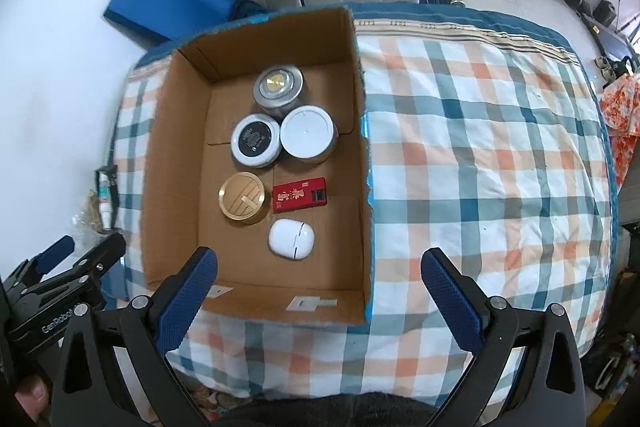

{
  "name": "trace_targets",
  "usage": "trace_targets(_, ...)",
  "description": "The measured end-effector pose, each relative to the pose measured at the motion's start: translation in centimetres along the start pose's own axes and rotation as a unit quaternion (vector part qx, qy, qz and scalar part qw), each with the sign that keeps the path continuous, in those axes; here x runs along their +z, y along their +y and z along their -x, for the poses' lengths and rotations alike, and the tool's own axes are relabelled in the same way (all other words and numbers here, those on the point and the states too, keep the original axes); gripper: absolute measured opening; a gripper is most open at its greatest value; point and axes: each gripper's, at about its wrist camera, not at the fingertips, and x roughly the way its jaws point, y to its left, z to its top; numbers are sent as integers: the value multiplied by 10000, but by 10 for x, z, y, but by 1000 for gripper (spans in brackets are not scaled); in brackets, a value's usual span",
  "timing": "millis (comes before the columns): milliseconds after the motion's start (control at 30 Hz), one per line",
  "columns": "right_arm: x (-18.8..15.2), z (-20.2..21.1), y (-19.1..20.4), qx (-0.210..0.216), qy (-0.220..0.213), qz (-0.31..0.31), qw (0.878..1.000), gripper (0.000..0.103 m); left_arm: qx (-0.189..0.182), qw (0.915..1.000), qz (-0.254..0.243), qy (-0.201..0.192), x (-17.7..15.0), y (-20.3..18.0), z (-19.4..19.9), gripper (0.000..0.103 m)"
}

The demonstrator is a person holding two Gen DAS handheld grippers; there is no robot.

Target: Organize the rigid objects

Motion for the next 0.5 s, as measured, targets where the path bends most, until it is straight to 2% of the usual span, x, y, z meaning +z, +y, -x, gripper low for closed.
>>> trace_targets(133, -12, 41, -8, 143, -258, -30, 9996, 103, 14, 9995, -123, -304, -8, -13, 36, 100)
trace_targets(500, -59, 161, -24, 178, -1184, 76, 9928, 103, -287, 9938, -242, -1051, -34, -41, 135, 100)
